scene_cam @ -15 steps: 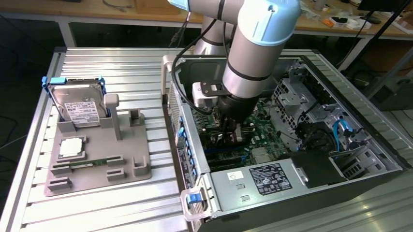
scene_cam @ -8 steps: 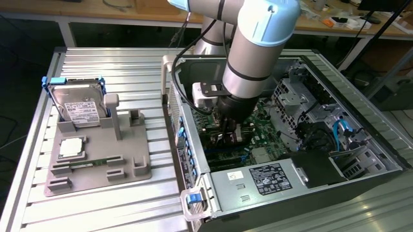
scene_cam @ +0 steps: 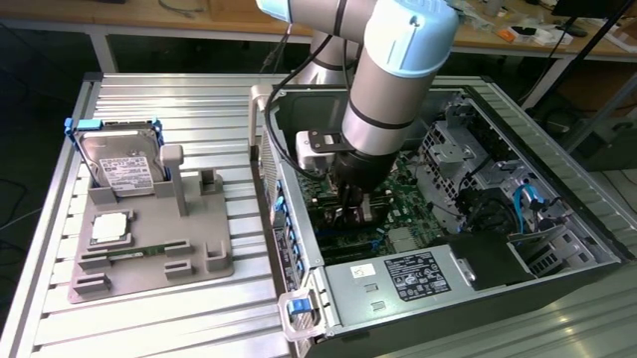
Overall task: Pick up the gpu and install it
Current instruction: 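Insert the gpu into the slot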
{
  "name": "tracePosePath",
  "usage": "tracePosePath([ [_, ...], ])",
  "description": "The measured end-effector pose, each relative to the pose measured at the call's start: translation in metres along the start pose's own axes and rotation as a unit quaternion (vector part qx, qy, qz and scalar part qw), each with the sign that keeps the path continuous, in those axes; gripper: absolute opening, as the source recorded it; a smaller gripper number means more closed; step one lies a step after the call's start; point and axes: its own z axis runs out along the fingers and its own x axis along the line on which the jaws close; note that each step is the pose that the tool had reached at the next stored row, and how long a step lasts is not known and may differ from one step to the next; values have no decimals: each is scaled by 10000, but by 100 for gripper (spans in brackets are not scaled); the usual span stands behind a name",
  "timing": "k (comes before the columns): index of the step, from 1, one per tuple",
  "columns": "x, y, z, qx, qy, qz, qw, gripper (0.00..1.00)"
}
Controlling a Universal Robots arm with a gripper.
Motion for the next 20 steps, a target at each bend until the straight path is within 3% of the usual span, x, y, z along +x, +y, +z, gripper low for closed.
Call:
tracePosePath([
  [8, 2, 2, 92, -1, 2, 0, 10000, 30],
  [20, 1, 2, 94, 0, -1, 0, 10000, 30],
])
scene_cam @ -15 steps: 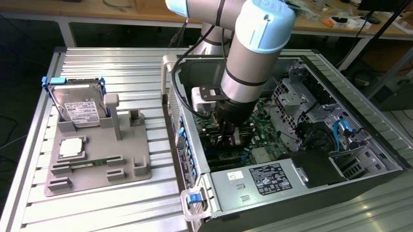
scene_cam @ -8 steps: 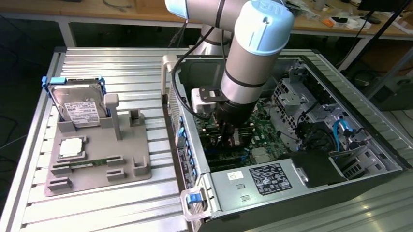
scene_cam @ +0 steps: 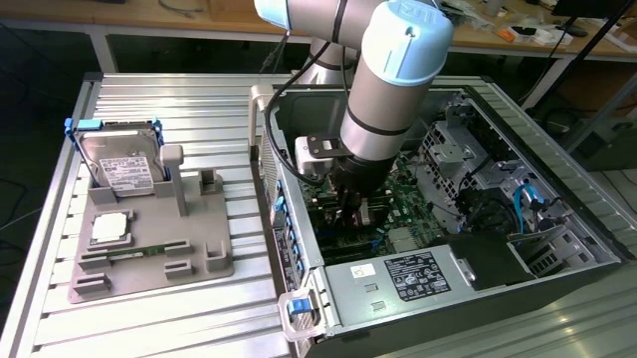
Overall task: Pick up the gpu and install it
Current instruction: 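Insert the gpu into the slot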
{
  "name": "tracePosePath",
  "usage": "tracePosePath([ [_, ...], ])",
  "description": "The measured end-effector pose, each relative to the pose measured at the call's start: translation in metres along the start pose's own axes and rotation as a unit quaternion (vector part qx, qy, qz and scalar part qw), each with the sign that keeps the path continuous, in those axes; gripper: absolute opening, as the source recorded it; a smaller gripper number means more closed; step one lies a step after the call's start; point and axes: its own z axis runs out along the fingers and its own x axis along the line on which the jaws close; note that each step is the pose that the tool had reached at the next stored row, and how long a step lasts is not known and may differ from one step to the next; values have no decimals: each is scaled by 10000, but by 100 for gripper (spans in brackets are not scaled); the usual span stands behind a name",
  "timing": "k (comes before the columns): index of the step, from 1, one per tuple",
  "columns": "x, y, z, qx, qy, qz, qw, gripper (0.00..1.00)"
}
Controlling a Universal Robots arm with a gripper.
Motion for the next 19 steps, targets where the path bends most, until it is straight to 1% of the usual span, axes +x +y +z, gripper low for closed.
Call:
tracePosePath([
  [3, 0, 0, 0, 0, 0, 0, 10000, 30],
  [4, -5, 2, 14, 5, -20, 3, 10000, 31],
  [5, -2, 1, 7, 4, -7, 2, 10000, 36],
  [6, 0, 0, -2, -1, 2, 0, 10000, 36],
  [7, 0, 0, 1, 1, -1, 0, 10000, 43],
  [16, 0, 1, 0, 0, 0, 0, 10000, 43],
  [19, -3, 2, -29, 4, -1, -1, 10000, 43],
])
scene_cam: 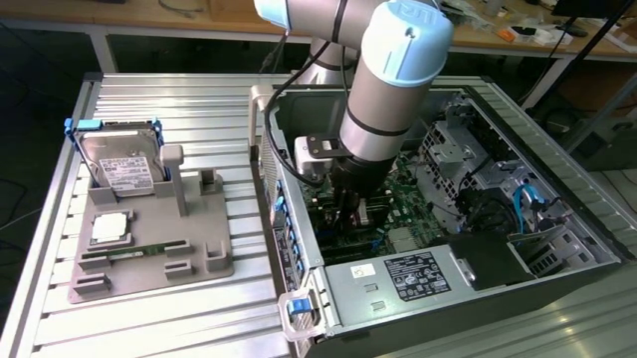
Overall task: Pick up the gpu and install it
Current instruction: 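Insert the gpu into the slot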
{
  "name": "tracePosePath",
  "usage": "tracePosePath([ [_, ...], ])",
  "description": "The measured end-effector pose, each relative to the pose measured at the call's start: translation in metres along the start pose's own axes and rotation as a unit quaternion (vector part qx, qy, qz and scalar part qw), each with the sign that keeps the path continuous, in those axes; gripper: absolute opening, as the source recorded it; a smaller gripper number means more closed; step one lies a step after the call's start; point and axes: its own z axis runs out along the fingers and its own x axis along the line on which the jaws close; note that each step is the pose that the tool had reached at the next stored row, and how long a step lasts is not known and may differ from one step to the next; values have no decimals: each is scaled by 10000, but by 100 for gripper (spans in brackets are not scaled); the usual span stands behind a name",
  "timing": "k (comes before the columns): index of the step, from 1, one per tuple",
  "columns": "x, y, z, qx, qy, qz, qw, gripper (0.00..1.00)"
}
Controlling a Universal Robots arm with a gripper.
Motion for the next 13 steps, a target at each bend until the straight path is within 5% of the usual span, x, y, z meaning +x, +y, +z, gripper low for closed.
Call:
tracePosePath([
  [13, -24, -6, -360, 40, -10, 1, 10000, 43],
])
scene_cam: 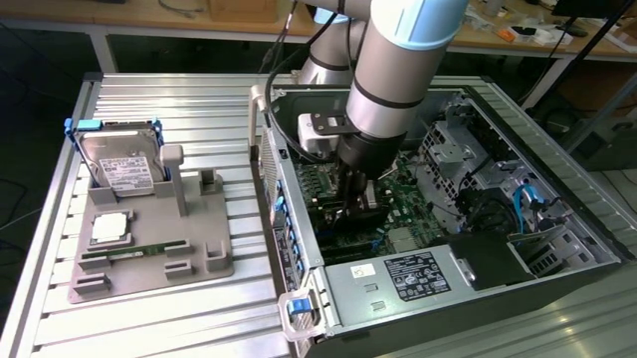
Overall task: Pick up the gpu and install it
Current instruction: 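Insert the gpu into the slot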
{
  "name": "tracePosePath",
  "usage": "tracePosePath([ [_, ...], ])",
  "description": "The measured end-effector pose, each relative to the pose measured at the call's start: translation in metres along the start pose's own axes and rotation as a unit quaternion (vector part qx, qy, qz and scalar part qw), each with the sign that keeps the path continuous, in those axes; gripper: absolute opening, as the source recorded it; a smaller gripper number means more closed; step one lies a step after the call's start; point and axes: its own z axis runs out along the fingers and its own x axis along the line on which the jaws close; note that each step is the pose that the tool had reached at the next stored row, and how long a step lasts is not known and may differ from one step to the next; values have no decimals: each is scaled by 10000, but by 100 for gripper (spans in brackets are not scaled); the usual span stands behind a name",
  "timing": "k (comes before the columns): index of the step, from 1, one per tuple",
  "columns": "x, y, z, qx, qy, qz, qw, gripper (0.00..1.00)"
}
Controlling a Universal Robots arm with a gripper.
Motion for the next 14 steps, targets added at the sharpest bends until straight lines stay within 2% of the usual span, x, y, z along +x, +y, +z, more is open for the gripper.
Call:
tracePosePath([
  [2, -10, -2, -64, 5, 0, -1, 10000, 43],
  [3, -11, -2, -65, 6, -1, 0, 10000, 42],
  [4, -10, -2, -66, 6, -1, 0, 10000, 35],
  [5, -10, -1, -66, 5, 0, 0, 10000, 35],
  [9, -10, -2, -66, 5, 0, -1, 10000, 11],
  [14, -10, -2, -66, 5, 0, 0, 10000, 11],
])
